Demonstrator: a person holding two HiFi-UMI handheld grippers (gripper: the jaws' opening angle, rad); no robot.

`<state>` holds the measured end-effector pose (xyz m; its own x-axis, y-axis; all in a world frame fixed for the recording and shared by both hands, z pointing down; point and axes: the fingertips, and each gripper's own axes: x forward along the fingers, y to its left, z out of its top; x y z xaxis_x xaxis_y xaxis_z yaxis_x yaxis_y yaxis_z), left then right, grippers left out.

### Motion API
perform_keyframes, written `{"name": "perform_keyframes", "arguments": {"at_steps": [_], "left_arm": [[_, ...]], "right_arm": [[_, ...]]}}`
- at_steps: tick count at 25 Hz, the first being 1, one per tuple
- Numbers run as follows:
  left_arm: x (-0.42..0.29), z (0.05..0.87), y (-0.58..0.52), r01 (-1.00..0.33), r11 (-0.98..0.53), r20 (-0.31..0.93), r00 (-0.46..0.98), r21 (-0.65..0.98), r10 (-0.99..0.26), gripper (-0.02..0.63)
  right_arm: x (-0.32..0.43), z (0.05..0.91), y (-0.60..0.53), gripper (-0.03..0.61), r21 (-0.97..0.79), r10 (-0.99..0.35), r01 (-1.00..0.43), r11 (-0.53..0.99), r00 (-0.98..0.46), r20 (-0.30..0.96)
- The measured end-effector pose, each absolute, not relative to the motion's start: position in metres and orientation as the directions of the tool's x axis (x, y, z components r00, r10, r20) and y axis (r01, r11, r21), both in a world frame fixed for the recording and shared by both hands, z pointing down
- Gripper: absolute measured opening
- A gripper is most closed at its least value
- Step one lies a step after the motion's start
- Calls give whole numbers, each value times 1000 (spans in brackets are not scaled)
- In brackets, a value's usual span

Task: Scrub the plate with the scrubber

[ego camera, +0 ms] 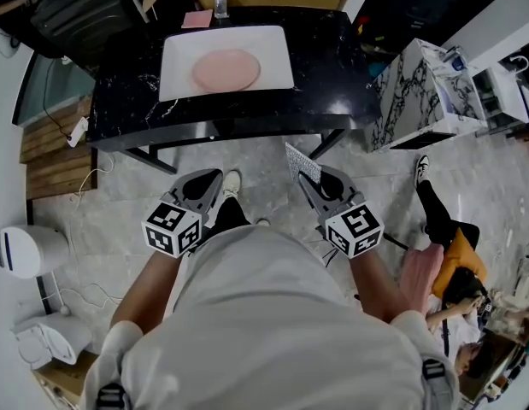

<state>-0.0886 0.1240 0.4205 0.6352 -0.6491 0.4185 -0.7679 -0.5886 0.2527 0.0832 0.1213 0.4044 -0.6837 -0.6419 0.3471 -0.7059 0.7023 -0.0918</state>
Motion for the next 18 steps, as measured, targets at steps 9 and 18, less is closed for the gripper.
{"name": "perform_keyframes", "arguments": {"at_steps": [9,18], "left_arm": [[-81,425,125,-757,-594,424,648,271,-633,-5],[-67,426,127,-735,-623,437,669,267,-601,-5]], "right_arm": [[84,405,127,77,-51,-638,-697,715,-681,359],[94,409,131,77,-66,-639,-699,712,-683,354]]}}
